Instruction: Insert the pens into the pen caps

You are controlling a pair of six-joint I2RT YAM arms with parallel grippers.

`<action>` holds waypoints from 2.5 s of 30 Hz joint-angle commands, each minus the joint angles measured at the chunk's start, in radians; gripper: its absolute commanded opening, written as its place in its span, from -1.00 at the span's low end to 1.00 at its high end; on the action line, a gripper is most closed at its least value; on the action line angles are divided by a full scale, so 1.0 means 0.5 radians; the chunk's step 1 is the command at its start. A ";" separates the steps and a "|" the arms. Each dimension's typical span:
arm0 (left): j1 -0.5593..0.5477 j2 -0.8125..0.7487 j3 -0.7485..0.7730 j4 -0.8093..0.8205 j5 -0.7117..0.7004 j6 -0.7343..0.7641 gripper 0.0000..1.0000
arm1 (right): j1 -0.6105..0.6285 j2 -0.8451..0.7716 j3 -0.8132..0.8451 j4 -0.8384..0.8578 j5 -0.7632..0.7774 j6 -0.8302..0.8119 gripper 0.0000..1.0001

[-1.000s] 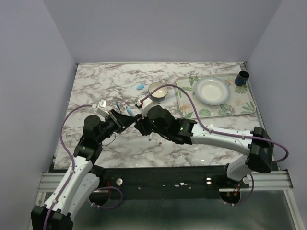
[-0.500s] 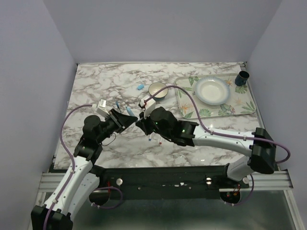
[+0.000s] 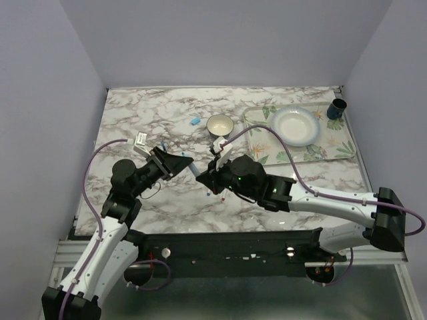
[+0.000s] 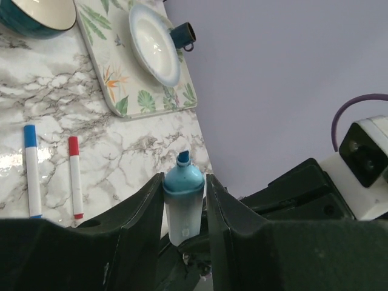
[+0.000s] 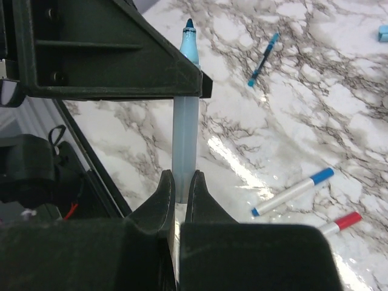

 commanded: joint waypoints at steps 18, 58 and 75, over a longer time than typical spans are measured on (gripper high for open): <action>0.007 0.045 -0.254 1.641 0.559 -0.530 -0.31 | -0.035 -0.315 -0.335 0.746 -0.336 0.552 -0.99; 0.010 0.495 0.748 -0.733 0.020 1.074 0.67 | -0.186 -0.787 -0.185 -0.174 0.369 0.340 -0.99; 0.010 2.436 2.451 -1.299 -0.757 2.698 0.44 | -0.186 -1.554 -0.381 -0.528 0.440 0.263 -0.99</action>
